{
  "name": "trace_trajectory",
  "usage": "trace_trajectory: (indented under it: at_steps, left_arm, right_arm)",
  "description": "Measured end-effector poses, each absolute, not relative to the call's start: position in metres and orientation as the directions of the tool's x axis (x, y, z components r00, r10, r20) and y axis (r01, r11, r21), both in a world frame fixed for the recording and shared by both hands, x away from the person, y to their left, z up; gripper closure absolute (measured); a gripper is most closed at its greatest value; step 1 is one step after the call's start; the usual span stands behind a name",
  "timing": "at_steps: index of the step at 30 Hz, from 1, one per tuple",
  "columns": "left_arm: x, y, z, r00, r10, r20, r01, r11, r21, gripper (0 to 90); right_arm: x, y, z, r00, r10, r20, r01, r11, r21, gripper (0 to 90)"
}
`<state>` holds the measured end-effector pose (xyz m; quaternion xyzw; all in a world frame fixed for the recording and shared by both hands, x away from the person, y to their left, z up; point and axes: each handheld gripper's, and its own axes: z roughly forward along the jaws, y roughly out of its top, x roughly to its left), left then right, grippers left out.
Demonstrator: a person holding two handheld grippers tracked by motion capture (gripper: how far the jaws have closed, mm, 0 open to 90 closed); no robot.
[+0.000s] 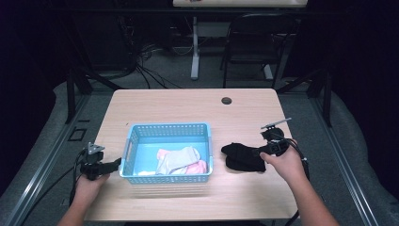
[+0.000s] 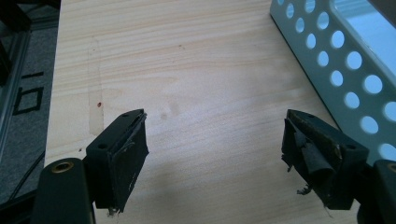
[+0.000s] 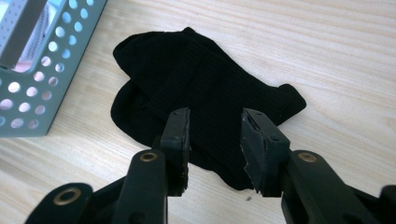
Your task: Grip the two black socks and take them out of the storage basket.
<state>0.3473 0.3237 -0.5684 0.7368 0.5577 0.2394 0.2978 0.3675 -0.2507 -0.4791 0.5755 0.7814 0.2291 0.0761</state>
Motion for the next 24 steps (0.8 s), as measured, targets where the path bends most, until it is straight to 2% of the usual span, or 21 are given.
trace_trajectory:
  at_steps: [4,12,24]
  left_arm:
    - [0.347,0.324,-0.568,0.260,0.965,0.017,0.678,-0.195,0.708,22.3]
    - [0.347,0.324,-0.568,0.263,0.965,0.022,0.678,-0.201,0.707,22.3]
    - [0.348,0.324,-0.568,0.263,0.965,0.021,0.678,-0.200,0.708,22.3]
  right_arm:
    - [0.366,-0.247,-0.478,-0.342,0.932,0.123,0.858,0.256,0.445,60.6]
    - [0.356,-0.231,-0.478,-0.392,0.907,0.153,0.824,0.272,0.497,59.6]
    - [0.338,-0.214,-0.495,-0.442,0.885,0.144,0.775,0.295,0.559,60.1]
